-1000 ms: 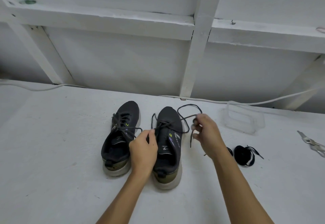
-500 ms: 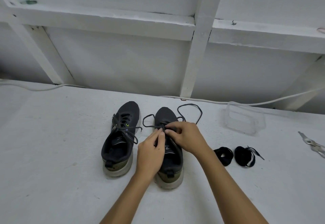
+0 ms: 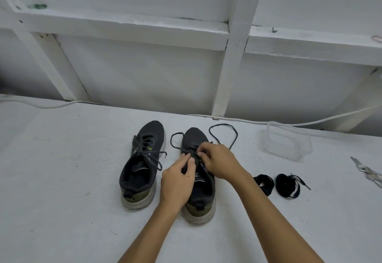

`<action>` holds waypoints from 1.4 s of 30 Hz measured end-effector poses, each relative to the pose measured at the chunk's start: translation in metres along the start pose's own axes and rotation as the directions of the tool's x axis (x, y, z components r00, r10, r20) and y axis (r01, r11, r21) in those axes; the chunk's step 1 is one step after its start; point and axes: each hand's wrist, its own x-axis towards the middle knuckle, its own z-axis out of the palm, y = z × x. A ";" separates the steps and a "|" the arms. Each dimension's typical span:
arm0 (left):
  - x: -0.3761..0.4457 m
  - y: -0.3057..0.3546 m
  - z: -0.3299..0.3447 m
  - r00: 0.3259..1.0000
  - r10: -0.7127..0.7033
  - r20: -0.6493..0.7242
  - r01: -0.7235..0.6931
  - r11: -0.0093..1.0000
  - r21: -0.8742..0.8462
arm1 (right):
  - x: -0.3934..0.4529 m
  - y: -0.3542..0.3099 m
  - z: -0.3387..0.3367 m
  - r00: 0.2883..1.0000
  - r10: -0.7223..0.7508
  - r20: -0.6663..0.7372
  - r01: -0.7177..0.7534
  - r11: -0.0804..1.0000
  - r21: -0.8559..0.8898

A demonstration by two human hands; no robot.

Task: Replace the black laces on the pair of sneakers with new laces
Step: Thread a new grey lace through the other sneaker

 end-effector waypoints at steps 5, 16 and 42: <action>0.003 -0.003 -0.002 0.998 -0.050 0.043 0.049 0.999 0.018 | -0.007 -0.005 -0.020 0.994 0.104 0.033 -0.094 0.660 0.746; 0.003 -0.001 -0.002 0.999 -0.007 0.045 0.005 0.999 0.037 | -0.014 0.003 -0.010 0.952 0.200 -0.232 -0.111 0.932 0.344; 0.003 0.001 -0.006 0.998 -0.019 0.060 0.018 1.000 0.014 | -0.023 -0.012 0.010 0.931 0.350 -0.099 -0.168 0.655 0.737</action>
